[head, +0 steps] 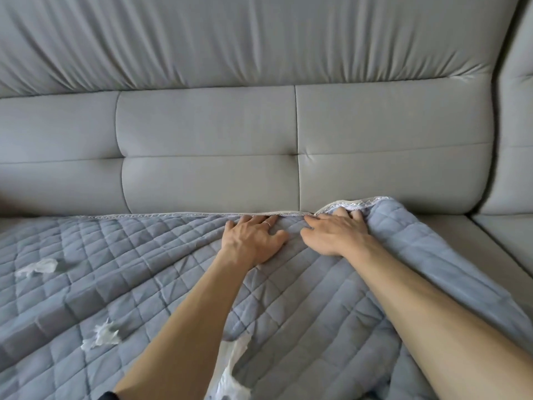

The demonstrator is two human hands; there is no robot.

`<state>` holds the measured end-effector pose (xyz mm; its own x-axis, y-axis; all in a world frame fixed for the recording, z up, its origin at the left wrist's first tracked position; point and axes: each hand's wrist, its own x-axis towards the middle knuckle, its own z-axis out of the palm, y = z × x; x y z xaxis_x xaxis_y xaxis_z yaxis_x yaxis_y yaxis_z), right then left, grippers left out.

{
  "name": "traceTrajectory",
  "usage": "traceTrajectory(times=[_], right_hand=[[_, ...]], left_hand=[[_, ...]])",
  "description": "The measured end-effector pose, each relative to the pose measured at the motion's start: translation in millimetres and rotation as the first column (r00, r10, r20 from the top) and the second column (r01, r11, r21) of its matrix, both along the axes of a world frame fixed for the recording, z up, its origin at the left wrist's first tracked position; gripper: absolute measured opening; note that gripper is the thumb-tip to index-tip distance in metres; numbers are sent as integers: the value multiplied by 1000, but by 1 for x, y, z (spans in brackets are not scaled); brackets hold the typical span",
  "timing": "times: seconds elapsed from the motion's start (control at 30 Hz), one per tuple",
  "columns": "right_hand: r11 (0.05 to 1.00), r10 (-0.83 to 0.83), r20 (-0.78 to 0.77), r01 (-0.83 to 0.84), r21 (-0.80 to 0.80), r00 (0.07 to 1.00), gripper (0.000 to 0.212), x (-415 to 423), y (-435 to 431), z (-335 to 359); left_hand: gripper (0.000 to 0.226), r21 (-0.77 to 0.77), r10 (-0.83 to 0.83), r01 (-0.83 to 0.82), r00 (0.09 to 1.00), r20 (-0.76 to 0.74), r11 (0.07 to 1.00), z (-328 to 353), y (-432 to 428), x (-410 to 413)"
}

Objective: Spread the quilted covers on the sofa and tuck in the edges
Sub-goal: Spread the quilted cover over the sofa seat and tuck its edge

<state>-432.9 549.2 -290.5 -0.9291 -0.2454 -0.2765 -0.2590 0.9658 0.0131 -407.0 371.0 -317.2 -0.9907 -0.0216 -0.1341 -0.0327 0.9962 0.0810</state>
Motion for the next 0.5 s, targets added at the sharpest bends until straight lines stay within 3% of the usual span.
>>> traceTrajectory(times=[0.1,0.2,0.27,0.33,0.4,0.43,0.47,0.5], right_hand=[[999,-39,9,39,14,999,61,-9,-5,-3],[1000,-3,157,7,-27,988,62,5,-6,16],[956,52,245,23,-291,968,55,23,7,40],[765,28,148,74,-640,989,38,45,41,71],[551,-173,-75,33,-834,982,17,62,86,92],[494,-320,-137,42,-868,937,17,67,111,94],[502,-449,-165,96,-860,878,21,78,136,94],[571,-522,-175,190,-799,835,24,87,156,89]], left_hand=[[64,-10,10,-10,1000,26,1000,-1,2,-4],[60,-2,24,-24,999,32,1000,8,12,10],[57,-32,44,-42,998,46,999,10,13,21],[61,-39,49,-45,992,115,998,22,14,31],[65,85,45,-57,989,139,995,44,26,42],[62,155,26,-42,994,103,987,53,36,48],[58,225,-15,6,999,36,974,65,52,59],[57,291,-48,56,998,-33,955,75,68,69]])
